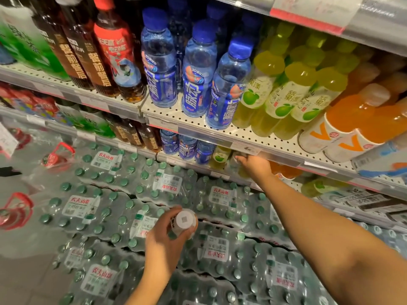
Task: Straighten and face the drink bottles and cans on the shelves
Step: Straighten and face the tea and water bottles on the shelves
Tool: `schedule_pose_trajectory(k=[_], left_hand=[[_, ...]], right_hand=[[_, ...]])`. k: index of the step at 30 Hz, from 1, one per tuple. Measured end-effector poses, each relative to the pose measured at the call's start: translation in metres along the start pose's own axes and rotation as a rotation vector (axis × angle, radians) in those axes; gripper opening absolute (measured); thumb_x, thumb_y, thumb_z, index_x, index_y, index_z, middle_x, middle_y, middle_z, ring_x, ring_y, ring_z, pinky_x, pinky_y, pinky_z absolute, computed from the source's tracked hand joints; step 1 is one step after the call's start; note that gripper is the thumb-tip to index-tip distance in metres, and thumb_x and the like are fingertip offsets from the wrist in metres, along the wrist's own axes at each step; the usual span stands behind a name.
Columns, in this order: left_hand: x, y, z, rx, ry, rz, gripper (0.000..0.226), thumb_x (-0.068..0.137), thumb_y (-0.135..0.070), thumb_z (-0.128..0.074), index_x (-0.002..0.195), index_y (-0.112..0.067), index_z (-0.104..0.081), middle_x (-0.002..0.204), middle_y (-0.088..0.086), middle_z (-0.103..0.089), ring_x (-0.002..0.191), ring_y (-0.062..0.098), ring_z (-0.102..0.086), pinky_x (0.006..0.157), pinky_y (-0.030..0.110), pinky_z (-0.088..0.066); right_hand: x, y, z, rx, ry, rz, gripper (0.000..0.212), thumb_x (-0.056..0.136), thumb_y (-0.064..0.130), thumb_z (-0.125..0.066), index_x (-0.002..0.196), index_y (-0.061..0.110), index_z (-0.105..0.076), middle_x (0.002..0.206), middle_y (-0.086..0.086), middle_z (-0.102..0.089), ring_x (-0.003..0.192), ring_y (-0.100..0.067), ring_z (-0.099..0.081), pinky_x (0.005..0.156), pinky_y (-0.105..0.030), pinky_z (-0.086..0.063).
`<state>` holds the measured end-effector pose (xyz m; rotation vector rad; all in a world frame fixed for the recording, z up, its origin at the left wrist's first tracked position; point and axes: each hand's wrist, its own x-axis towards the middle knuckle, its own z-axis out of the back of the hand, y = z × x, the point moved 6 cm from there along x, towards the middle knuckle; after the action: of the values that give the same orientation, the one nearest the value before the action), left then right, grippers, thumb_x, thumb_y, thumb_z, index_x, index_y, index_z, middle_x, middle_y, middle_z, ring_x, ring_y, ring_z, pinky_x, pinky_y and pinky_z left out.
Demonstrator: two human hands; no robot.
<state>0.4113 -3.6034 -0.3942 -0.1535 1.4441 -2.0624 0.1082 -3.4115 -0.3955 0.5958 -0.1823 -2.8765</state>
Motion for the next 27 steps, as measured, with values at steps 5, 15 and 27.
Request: schedule_pose_trajectory(k=[5,15,27], left_hand=[[0.002,-0.015,-0.013,0.041,0.025,0.008,0.052,0.073,-0.024,-0.09,0.119,-0.032,-0.065,0.112,-0.014,-0.071,0.106,0.006,-0.065,0.092,0.038,-0.059],[0.008,-0.056,-0.073,0.095,0.15,0.029,0.039,0.073,-0.04,-0.088,0.106,-0.043,-0.065,0.097,-0.024,-0.071,0.092,-0.003,-0.065,0.077,0.025,-0.056],[-0.039,-0.141,-0.187,0.161,0.412,-0.158,0.042,0.073,-0.035,-0.087,0.105,-0.046,-0.061,0.104,-0.023,-0.068,0.095,-0.006,-0.062,0.081,0.024,-0.053]], right_hand=[[-0.001,0.002,-0.006,0.013,-0.018,-0.033,0.037,0.107,0.041,-0.043,0.116,0.012,-0.064,0.109,-0.009,-0.068,0.099,-0.026,-0.066,0.083,-0.033,-0.053],[-0.16,-0.026,-0.077,0.645,0.02,0.244,0.032,0.093,0.028,-0.069,0.125,0.029,-0.064,0.12,0.013,-0.064,0.074,0.006,-0.066,0.075,-0.026,-0.056],[-0.213,-0.125,-0.039,0.725,-0.201,0.064,0.053,0.07,0.055,-0.081,0.112,0.039,-0.054,0.102,0.016,-0.062,0.088,-0.002,-0.063,0.072,-0.032,-0.055]])
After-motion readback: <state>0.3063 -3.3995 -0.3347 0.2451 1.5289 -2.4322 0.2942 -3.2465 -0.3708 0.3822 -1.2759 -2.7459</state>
